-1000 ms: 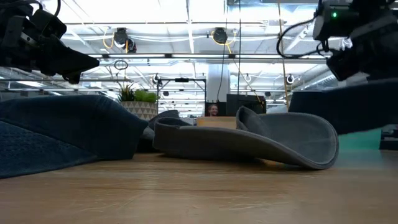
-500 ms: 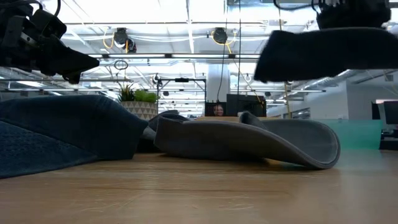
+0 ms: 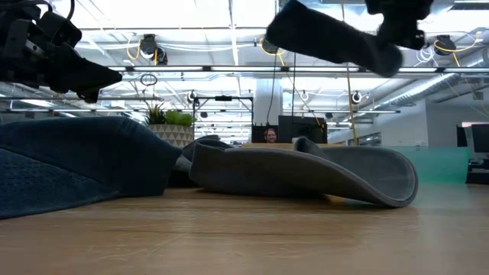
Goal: Pick & Place hat
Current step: Put the top right blue cap in the blue bin
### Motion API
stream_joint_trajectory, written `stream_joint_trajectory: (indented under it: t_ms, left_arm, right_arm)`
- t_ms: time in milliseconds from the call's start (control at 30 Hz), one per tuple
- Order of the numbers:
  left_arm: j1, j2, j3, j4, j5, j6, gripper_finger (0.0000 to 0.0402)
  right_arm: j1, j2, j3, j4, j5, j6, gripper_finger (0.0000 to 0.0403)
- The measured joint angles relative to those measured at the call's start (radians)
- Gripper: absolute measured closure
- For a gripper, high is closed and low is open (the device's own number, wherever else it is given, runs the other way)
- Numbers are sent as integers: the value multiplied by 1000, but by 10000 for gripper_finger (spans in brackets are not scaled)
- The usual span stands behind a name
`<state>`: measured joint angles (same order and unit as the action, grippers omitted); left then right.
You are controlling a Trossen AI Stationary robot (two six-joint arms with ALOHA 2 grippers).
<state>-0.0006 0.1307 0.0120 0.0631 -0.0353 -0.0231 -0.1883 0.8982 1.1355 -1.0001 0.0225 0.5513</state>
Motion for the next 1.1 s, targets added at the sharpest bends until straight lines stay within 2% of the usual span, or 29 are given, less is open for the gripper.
stream_joint_trajectory:
  t_ms: [300,533,700,833,1100]
  left_arm:
    - [0,0,0,0,-18,112,350]
    - [0,0,0,0,-19,123,350]
    - [0,0,0,0,-20,116,350]
    - [0,0,0,2,-18,17,350]
    - [0,0,0,76,-17,-341,350]
  right_arm:
    - [0,80,-1,208,36,-103,403]
    - [0,164,-2,382,111,-132,403]
    - [0,220,-2,508,114,-153,403]
    - [0,260,-2,585,136,-156,403]
    - [0,326,-2,785,165,-205,403]
